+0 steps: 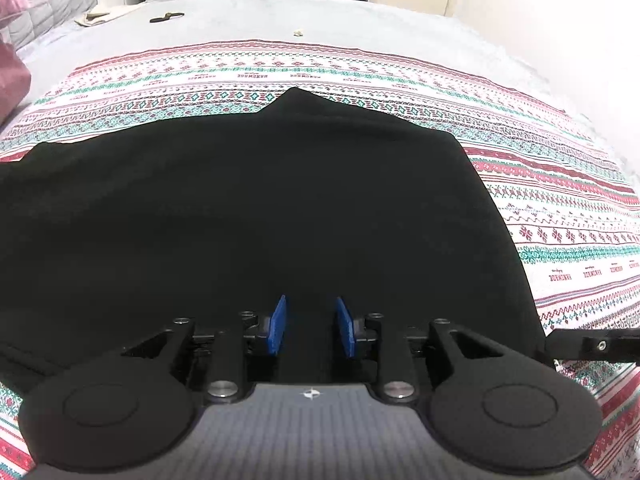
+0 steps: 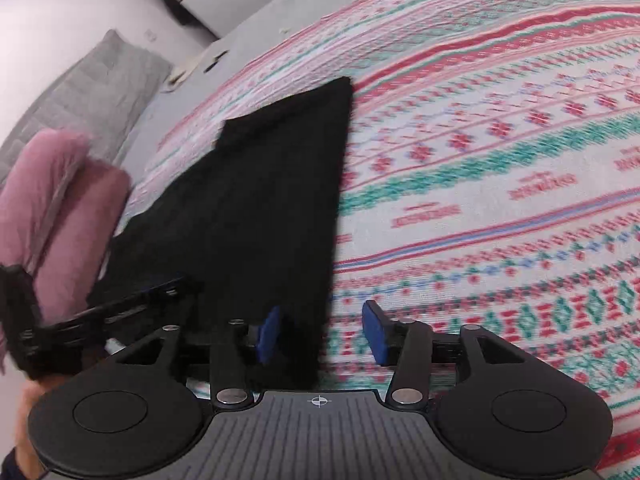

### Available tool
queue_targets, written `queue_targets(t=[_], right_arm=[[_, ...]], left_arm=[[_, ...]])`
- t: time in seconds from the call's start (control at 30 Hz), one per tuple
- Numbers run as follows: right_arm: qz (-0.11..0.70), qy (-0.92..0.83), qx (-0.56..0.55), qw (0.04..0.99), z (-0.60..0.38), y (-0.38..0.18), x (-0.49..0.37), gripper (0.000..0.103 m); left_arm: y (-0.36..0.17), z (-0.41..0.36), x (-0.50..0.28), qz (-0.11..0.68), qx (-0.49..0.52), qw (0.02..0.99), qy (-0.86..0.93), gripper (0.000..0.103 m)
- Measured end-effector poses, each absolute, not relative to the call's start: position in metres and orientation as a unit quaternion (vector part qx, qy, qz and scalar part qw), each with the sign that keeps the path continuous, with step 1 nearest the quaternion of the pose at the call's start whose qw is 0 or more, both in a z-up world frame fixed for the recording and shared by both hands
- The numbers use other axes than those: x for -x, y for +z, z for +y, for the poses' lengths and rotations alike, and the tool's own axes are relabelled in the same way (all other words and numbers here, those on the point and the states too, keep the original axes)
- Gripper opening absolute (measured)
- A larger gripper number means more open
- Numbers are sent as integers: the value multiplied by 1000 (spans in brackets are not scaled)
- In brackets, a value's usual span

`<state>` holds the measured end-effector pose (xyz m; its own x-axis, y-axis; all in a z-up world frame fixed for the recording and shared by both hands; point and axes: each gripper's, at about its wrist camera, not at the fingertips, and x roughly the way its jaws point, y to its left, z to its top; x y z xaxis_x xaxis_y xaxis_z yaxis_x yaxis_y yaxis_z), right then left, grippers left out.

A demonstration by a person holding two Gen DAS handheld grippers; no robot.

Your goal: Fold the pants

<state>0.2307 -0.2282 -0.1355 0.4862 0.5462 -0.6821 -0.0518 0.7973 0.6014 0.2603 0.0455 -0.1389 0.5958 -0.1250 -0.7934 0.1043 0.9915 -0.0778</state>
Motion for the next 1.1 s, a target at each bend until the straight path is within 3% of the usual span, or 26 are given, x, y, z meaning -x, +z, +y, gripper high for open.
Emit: queue_targets(t=[0.67, 0.93, 1.1], right_arm=[[467, 189, -300, 810, -209, -151, -224, 46], [459, 183, -349, 796, -216, -155, -225, 42], [460, 172, -331, 805, -213, -160, -223, 33]], left_arm=[[-138, 42, -258, 446, 16, 893, -60, 62], [-138, 43, -260, 447, 19, 892, -60, 62], [-139, 43, -259, 446, 17, 893, -61, 62]])
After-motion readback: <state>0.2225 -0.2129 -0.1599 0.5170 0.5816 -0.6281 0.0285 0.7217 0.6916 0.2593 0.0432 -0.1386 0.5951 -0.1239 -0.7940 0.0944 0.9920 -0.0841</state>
